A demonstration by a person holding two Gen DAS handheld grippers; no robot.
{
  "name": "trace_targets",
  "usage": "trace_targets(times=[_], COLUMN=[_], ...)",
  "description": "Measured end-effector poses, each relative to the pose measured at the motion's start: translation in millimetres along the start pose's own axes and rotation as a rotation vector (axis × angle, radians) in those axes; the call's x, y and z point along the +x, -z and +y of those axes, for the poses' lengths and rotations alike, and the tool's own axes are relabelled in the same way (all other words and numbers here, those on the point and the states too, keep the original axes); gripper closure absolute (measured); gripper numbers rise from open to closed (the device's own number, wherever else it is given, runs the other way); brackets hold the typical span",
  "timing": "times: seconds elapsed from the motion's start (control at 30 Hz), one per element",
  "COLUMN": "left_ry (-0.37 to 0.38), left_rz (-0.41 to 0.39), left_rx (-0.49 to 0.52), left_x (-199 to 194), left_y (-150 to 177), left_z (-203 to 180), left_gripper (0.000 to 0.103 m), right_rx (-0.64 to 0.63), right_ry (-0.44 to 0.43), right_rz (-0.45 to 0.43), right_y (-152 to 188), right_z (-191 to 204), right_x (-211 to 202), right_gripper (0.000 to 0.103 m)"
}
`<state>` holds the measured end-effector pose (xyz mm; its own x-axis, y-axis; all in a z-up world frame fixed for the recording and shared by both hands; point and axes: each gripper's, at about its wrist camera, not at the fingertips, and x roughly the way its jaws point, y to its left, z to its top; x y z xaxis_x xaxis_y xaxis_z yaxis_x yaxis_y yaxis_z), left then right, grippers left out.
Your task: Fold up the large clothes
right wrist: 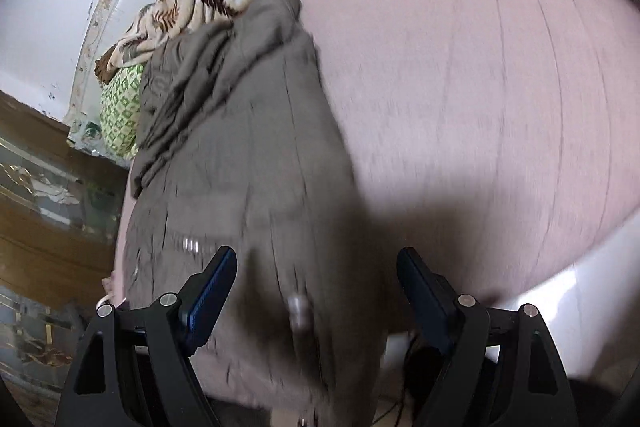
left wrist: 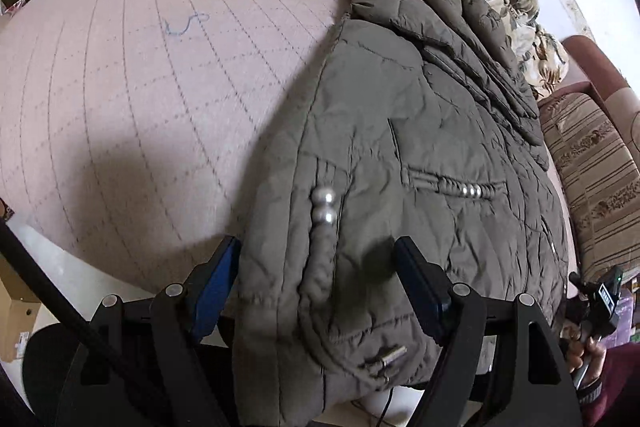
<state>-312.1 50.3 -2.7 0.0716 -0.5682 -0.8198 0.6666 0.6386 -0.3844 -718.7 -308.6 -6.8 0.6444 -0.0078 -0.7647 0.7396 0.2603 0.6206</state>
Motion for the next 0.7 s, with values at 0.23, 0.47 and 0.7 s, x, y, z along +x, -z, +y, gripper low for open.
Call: trace_targets(times=[0.23, 0.47, 0.7], left_ry=[-0.017, -0.031, -0.102], left_rz=[-0.035, -0.042, -0.133], left_rx=[-0.003, -0.040, 0.002], left_x=[1.9, 1.4, -3.8], left_y=[23.5, 37.6, 43.4], left_z=[-8.4, -8.1, -21.9], left_gripper=[0.026, 0.026, 0.031], right_rx=[0.072, 0.028, 0.011], right_ry=[-0.047, -0.048, -0.044], right_rz=[0.020, -0.034, 0.002], right_y=[44.7, 49.2, 51.2], right_z=[2.7, 17.0, 14.8], right_x=[3.2, -5.6, 7.4], right_gripper=[0.035, 0.051, 0.051])
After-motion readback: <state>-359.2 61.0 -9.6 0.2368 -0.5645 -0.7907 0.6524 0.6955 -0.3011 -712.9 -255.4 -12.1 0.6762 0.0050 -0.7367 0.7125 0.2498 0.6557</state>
